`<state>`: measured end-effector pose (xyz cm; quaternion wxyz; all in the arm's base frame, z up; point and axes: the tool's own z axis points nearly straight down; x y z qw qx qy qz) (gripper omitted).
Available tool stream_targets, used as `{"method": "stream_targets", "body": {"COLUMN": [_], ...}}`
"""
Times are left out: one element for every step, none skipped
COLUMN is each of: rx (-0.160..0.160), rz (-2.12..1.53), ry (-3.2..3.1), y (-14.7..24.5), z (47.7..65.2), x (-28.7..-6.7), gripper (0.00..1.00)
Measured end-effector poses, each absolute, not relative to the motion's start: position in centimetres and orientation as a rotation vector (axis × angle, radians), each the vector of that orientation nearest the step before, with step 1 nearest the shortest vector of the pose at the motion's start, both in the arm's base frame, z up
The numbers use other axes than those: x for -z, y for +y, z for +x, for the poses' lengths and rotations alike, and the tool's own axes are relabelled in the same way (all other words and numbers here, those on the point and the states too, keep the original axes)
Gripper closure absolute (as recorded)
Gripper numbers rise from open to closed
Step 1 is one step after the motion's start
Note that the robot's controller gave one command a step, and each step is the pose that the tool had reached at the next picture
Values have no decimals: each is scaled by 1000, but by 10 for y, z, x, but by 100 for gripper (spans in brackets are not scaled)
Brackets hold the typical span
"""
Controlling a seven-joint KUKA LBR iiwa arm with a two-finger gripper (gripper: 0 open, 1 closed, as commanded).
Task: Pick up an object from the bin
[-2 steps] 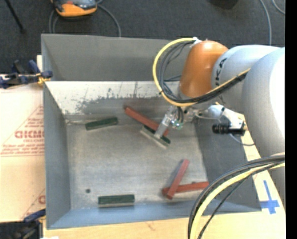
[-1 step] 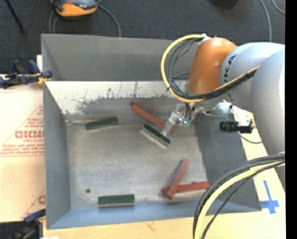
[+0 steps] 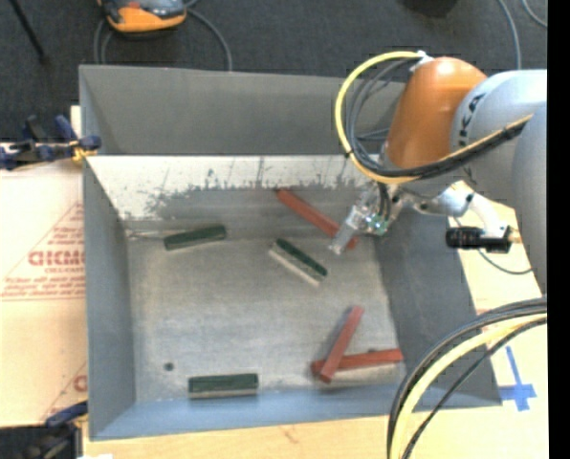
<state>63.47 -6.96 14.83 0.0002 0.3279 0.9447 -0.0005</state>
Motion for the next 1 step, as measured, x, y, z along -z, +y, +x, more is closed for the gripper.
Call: {"method": "stream_targets", "body": {"rx": [-1], "rz": [1014], "ry": [2958], "y": [-33], "z": [639], "x": [-118], "gripper": [100]}}
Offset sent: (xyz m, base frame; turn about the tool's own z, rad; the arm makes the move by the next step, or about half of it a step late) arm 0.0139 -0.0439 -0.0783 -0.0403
